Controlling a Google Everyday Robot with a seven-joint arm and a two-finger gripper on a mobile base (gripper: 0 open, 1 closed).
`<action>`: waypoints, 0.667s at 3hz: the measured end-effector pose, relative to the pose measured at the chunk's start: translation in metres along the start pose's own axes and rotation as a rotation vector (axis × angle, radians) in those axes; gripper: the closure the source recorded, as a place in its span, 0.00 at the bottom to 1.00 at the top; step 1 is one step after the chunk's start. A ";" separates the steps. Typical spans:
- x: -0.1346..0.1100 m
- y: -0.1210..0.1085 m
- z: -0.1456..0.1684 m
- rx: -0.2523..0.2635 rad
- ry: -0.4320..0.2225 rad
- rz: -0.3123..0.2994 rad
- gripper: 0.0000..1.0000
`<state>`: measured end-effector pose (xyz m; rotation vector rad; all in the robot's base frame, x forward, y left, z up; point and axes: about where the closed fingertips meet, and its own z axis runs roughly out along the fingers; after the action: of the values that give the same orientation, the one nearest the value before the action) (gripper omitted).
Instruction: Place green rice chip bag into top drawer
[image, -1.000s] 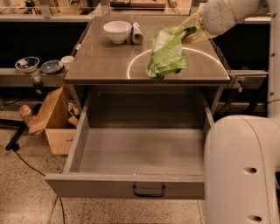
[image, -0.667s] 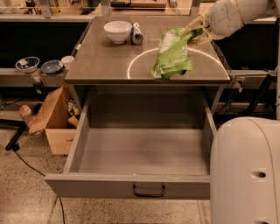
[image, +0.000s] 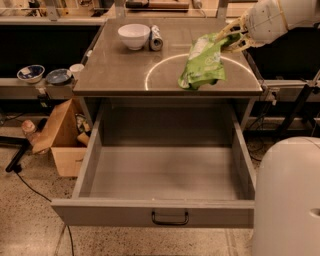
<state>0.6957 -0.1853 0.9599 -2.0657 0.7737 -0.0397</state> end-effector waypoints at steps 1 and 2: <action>0.012 -0.010 -0.012 0.036 0.095 0.003 1.00; 0.013 -0.001 -0.015 0.044 0.150 0.029 1.00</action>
Offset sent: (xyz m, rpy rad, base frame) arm -0.0416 -0.0083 -0.0224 -0.0546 -0.0774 -0.2312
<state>0.7025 -0.2031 0.9664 -2.0262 0.8860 -0.1962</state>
